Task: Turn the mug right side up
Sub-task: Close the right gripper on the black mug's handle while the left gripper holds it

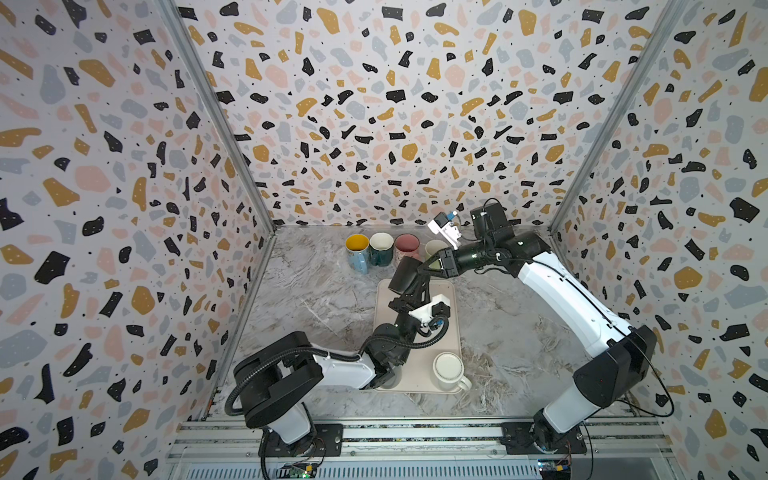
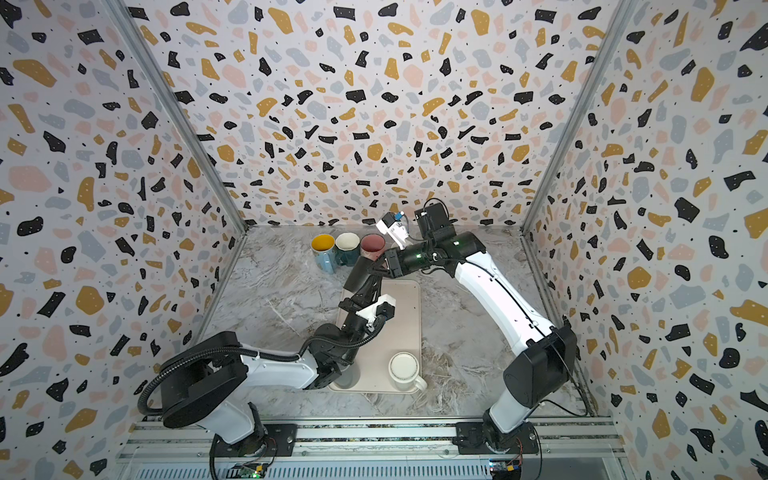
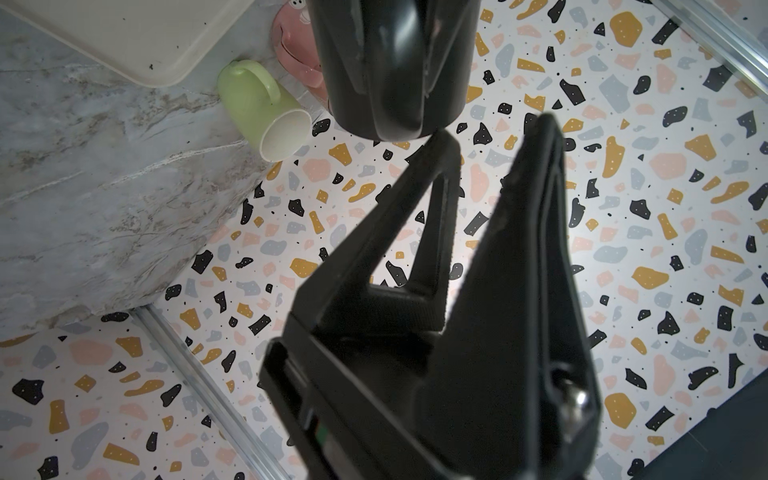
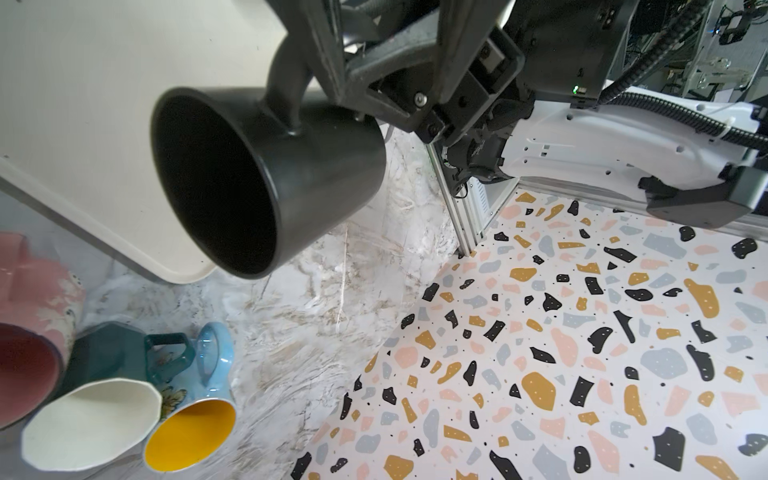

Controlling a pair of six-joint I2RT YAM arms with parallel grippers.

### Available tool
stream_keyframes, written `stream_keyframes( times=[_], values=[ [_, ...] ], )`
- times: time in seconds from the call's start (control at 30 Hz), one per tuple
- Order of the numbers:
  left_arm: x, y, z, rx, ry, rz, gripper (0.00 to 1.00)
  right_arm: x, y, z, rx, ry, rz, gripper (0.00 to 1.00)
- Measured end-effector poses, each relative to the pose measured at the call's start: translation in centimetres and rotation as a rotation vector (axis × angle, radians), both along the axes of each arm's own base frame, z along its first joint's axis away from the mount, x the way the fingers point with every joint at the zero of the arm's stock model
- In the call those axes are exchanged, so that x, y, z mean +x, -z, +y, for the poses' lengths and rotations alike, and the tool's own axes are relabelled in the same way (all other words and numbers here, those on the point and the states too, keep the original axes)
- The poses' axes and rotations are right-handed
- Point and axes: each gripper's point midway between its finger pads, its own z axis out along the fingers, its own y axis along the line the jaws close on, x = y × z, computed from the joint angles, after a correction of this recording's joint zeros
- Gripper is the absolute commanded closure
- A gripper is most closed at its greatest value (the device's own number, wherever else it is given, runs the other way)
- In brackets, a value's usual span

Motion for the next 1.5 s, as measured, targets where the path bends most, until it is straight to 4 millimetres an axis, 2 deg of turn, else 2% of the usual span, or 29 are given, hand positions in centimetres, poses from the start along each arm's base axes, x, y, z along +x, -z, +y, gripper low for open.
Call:
stream_keyframes(
  times=[0.2, 0.43, 0.57, 0.8, 0.97, 1.07, 1.1, 1.37, 1.5],
  values=[
    [0.1, -0.4, -0.1, 0.047, -0.02, -0.031, 1.0, 1.0, -0.1, -1.0, -0.03, 0.036, 0.005, 0.58],
    [0.2, -1.0, -0.3, 0.087, -0.036, -0.061, 1.0, 1.2, 2.6, -1.0, -0.076, 0.027, 0.107, 0.55],
    [0.2, -0.7, -0.3, 0.11, -0.043, -0.064, 1.0, 0.9, 3.1, -0.8, -0.075, 0.012, 0.136, 0.55],
    [0.3, -0.4, -0.4, 0.145, -0.051, -0.075, 1.0, 0.3, 3.4, -0.5, -0.07, 0.001, 0.174, 0.69],
    [0.4, 0.6, -0.8, 0.206, -0.058, -0.075, 1.0, 0.4, 4.3, -0.8, -0.072, 0.023, 0.231, 0.8],
    [0.5, 1.0, -0.9, 0.229, -0.061, -0.075, 1.0, 0.5, 4.8, -0.9, -0.069, 0.028, 0.25, 0.92],
    [0.5, 1.1, -1.0, 0.237, -0.061, -0.076, 1.0, 0.5, 4.9, -0.9, -0.067, 0.03, 0.255, 0.99],
    [0.5, 2.7, -1.0, 0.328, -0.066, -0.071, 1.0, 0.7, 6.5, -0.8, -0.054, 0.046, 0.29, 1.0],
    [0.4, 3.0, -1.1, 0.352, -0.063, -0.075, 1.0, 0.6, 6.6, -0.9, -0.043, 0.063, 0.285, 1.0]
  ],
)
